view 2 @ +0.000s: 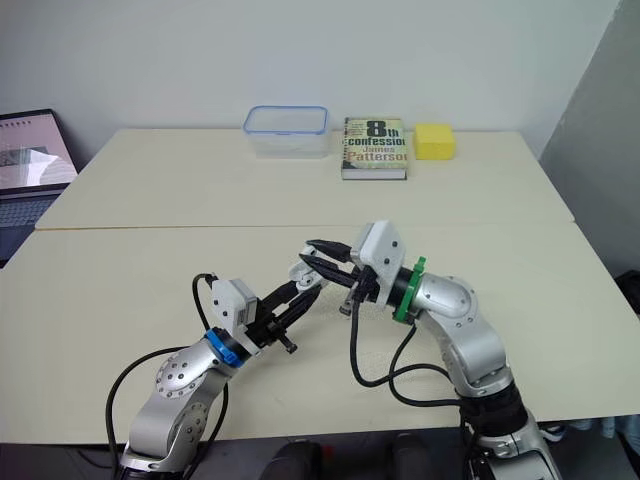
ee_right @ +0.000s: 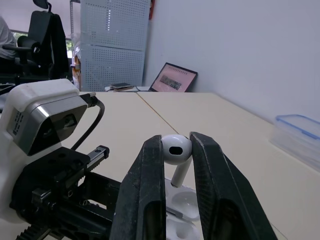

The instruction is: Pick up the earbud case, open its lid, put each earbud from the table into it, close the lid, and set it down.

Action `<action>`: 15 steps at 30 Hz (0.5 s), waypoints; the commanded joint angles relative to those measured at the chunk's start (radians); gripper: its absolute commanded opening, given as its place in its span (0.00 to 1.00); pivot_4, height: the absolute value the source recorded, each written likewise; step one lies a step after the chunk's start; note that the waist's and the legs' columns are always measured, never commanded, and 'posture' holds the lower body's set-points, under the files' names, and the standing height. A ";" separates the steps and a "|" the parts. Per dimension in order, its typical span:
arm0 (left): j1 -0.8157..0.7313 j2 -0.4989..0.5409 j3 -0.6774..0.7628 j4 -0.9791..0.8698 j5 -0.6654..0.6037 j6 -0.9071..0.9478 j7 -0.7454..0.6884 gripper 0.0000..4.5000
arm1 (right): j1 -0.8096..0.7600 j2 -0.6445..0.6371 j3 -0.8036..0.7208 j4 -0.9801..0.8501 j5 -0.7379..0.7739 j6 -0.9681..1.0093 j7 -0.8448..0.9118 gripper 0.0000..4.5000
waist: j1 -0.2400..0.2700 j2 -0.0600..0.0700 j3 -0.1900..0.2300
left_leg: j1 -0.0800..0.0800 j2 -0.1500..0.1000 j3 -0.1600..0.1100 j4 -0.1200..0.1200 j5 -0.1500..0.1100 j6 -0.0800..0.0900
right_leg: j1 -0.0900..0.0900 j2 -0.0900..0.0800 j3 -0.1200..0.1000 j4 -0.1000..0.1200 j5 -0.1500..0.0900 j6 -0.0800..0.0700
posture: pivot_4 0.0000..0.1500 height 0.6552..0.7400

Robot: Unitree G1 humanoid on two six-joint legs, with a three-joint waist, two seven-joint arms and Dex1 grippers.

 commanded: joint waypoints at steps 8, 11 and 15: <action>-0.023 -0.007 -0.003 -0.036 -0.005 -0.019 -0.002 0.18 | 0.026 -0.023 0.040 0.096 -0.064 -0.154 -0.014 0.09 | 0.000 0.000 0.000 | 0.000 0.000 0.000 0.000 0.000 0.000 | 0.000 0.000 0.000 0.000 0.000 0.000 | 1.00 1.00; -0.023 -0.008 -0.004 -0.037 -0.006 -0.018 -0.002 0.18 | 0.027 -0.024 0.038 0.129 -0.076 -0.178 -0.023 0.09 | 0.000 0.000 0.000 | 0.000 0.000 0.000 0.000 0.000 0.000 | 0.000 0.000 0.000 0.000 0.000 0.000 | 1.00 1.00; -0.022 -0.007 -0.005 -0.040 -0.008 -0.015 -0.003 0.18 | 0.027 -0.020 0.039 0.156 -0.088 -0.204 -0.031 0.09 | 0.000 0.000 0.000 | 0.000 0.000 0.000 0.000 0.000 0.000 | 0.000 0.000 0.000 0.000 0.000 0.000 | 1.00 1.00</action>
